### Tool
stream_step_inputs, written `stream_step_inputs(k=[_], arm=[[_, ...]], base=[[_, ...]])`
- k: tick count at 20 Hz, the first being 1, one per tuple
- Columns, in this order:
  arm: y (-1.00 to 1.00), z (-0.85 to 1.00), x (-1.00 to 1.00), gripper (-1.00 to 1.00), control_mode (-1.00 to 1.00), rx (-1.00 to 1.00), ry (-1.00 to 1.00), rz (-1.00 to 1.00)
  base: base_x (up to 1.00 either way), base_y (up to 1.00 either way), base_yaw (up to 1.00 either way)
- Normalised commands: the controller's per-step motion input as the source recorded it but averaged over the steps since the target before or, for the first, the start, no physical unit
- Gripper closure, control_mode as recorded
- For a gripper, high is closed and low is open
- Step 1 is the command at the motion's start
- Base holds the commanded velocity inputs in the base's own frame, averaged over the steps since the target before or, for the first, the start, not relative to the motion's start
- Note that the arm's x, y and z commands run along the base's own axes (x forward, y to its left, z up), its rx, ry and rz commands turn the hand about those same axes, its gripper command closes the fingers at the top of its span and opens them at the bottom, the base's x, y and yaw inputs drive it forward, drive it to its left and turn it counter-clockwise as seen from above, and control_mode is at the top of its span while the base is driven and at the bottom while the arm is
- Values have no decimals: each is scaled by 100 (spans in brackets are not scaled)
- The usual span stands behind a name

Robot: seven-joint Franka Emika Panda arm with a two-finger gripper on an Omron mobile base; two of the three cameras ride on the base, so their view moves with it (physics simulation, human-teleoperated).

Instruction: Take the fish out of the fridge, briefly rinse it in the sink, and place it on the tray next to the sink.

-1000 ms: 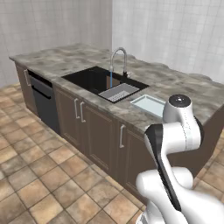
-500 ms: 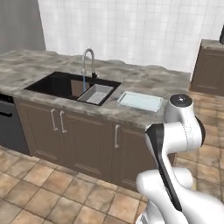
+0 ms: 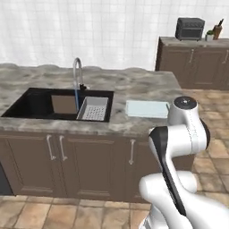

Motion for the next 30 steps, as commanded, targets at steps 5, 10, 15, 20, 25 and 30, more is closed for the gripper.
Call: stream_step_inputs(k=[5, 10, 15, 20, 25, 30], arm=[[0, 0, 0, 100, 100, 0, 0, 0], [0, 0, 0, 100, 100, 0, 0, 0], [0, 0, 0, 100, 100, 0, 0, 0], [0, 0, 0, 100, 100, 0, 0, 0], [0, 0, 0, 100, 100, 0, 0, 0], [0, 0, 0, 100, 100, 0, 0, 0]], base=[[15, 99, -70], [18, 100, -60], [38, 96, -35], [29, 29, -1], [97, 22, 0], [81, 44, 1]])
